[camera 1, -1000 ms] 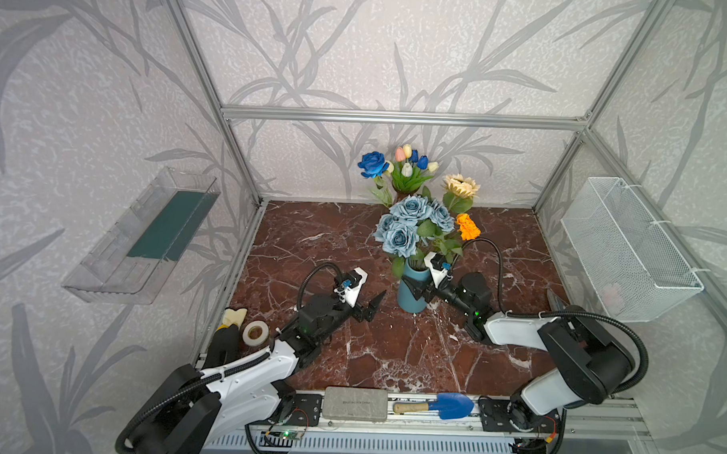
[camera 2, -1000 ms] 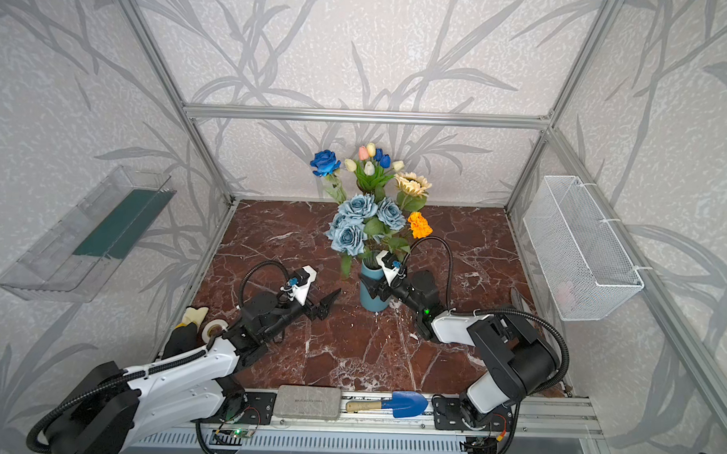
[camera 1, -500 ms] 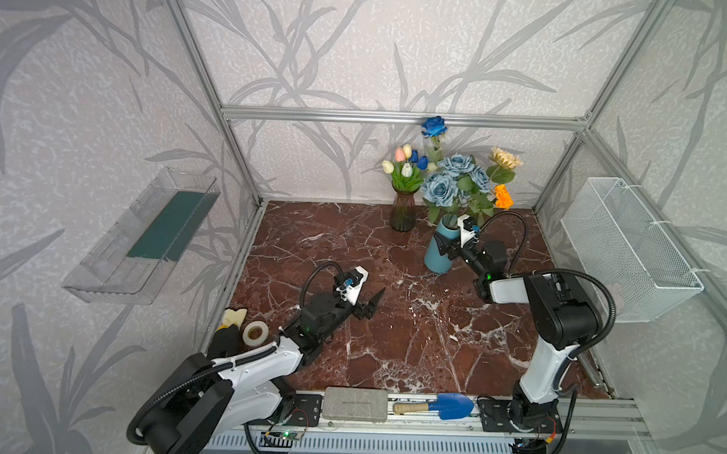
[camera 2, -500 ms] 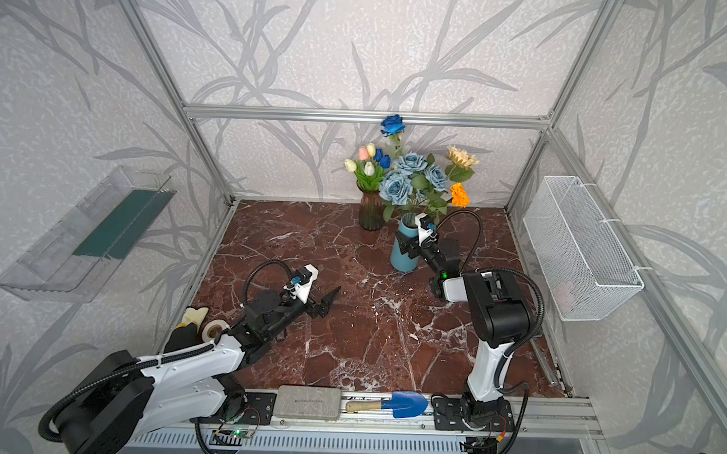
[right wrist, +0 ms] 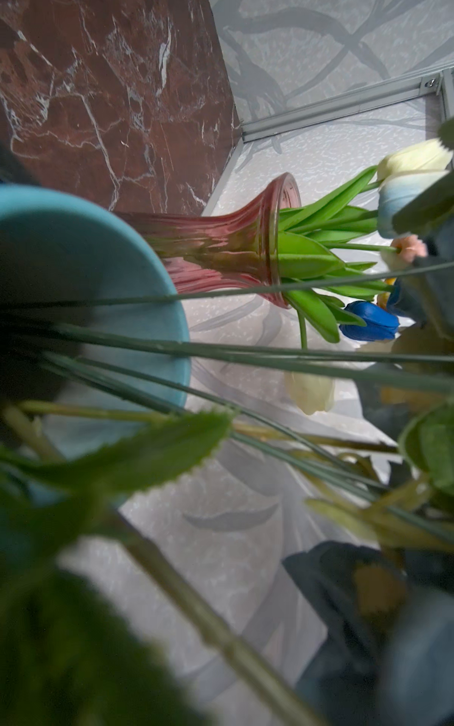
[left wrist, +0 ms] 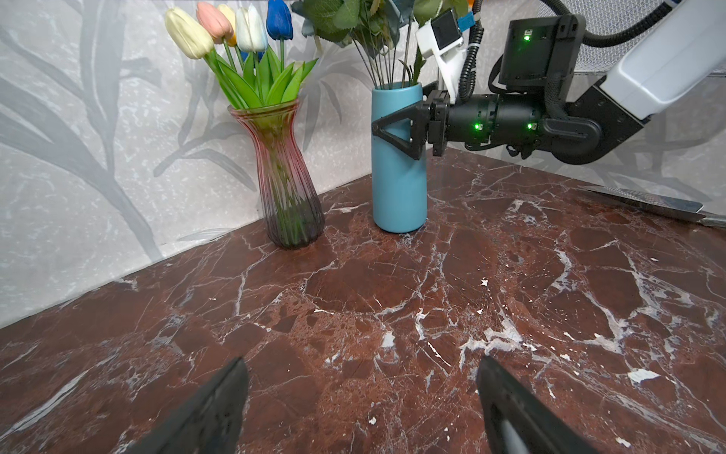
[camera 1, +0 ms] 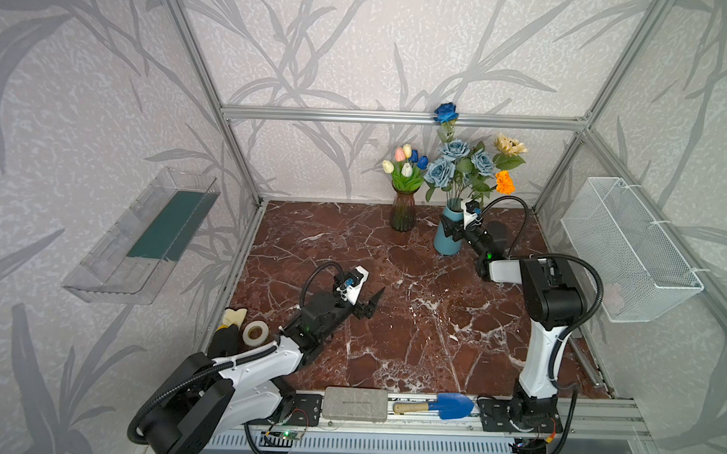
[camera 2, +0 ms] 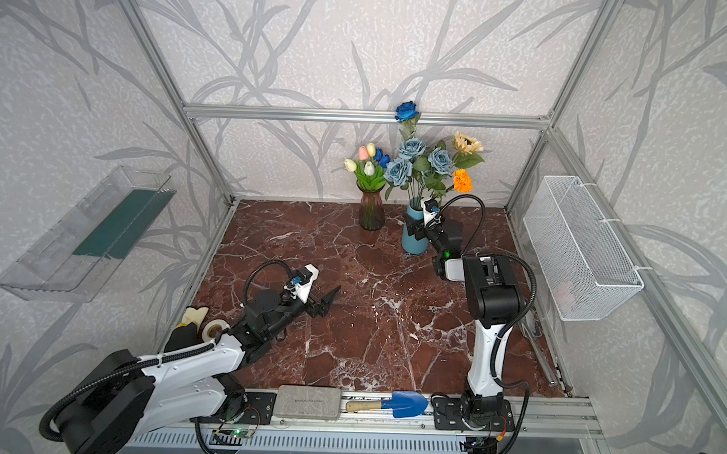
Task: Arrange the flowers into the vase
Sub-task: 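Open the right gripper and draw it back from the teal vase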
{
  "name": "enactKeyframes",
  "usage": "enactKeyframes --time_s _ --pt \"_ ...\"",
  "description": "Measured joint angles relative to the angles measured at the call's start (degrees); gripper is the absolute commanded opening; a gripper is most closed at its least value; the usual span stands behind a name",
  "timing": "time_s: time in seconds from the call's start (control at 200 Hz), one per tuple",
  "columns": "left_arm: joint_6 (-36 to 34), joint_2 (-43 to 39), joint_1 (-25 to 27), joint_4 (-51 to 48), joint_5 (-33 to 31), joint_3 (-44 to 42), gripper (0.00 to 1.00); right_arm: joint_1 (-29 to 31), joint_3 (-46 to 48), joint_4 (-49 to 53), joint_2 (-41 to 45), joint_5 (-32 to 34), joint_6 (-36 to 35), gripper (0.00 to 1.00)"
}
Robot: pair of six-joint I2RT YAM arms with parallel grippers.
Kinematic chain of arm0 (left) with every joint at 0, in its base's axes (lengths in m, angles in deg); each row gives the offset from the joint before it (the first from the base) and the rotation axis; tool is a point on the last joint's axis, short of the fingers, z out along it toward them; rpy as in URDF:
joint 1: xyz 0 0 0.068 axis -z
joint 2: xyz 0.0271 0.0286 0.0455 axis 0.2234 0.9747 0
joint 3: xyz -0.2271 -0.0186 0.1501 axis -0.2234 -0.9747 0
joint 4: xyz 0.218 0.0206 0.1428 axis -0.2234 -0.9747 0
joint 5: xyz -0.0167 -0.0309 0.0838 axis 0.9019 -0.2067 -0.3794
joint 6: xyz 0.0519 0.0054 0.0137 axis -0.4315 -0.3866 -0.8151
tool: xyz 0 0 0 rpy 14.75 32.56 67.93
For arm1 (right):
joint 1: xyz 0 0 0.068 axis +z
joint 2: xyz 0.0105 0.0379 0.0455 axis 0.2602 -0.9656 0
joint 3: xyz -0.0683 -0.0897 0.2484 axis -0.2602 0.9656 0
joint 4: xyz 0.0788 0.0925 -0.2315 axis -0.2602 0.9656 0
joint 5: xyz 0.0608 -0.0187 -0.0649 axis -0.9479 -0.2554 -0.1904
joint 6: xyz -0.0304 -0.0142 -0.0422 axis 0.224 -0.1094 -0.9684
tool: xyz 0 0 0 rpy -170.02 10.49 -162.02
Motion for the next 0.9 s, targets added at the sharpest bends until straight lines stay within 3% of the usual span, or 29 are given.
enactKeyframes --time_s 0.21,0.38,0.475,0.535,0.575,0.76,0.795,0.9 --pt "-0.26 1.55 0.0 0.07 0.0 0.0 0.91 -0.42 -5.25 0.02 -3.87 0.48 -0.13 0.16" --pt "-0.68 1.55 0.0 0.13 -0.13 0.02 0.91 -0.76 -6.6 -0.57 -5.11 1.03 0.09 0.24" --pt "-0.9 1.55 0.0 0.35 -0.35 0.02 0.91 -0.83 -6.6 -0.85 -5.2 1.01 0.13 0.43" --pt "-1.03 1.55 0.0 0.81 -0.5 0.02 0.91 -0.83 -6.6 -1.03 -5.22 0.96 0.2 0.64" --pt "-1.07 1.55 0.0 1.09 -0.59 0.02 0.91 -0.83 -6.6 -1.09 -5.22 0.94 0.22 0.72" --pt "-1.36 1.51 -0.04 1.31 -0.74 0.02 0.92 -0.85 -6.36 -1.42 -5.22 1.05 0.24 0.84" --pt "-1.49 1.42 -0.04 1.27 -0.85 0.02 0.92 -0.85 -6.16 -1.75 -5.22 1.2 0.26 1.0" --pt "-1.77 0.76 -0.04 1.05 -1.2 0.02 0.91 -1.11 -4.87 -4.7 -5.09 1.97 -0.07 0.99"
